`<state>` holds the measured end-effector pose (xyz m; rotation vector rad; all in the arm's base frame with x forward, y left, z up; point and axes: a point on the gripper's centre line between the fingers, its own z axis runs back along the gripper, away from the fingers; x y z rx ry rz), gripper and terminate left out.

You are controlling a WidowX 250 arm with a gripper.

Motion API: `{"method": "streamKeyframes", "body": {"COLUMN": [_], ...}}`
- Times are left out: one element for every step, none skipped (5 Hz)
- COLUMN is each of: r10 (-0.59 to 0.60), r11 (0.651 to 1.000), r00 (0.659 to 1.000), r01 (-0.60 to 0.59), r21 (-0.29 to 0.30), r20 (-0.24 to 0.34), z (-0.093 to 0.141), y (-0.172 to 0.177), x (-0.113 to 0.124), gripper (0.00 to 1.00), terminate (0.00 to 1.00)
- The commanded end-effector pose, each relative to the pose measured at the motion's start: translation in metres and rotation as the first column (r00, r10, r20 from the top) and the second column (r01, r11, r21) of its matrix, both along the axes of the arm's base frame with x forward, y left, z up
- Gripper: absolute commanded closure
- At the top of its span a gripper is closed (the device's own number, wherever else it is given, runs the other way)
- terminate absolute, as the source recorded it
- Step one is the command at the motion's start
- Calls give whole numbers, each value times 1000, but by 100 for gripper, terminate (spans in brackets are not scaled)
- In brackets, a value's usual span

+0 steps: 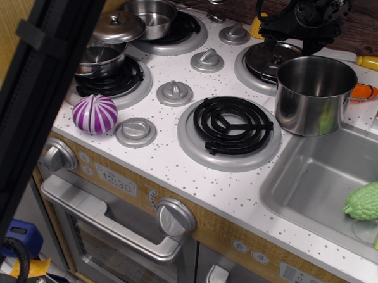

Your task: Put lid on pot or pan

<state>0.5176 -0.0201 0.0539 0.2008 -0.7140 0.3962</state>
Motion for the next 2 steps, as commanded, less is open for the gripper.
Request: {"method": "streamKeyframes", "body": {"r10": [0, -19], "r11": [1000, 1000], "r00": [1000, 1000], "r01": [0, 19], "r21": [0, 10], "r20": [0, 3], "z": [0, 3], "y": [0, 6], "x": [0, 3], "gripper": [0, 0], "terminate": [0, 0]}}
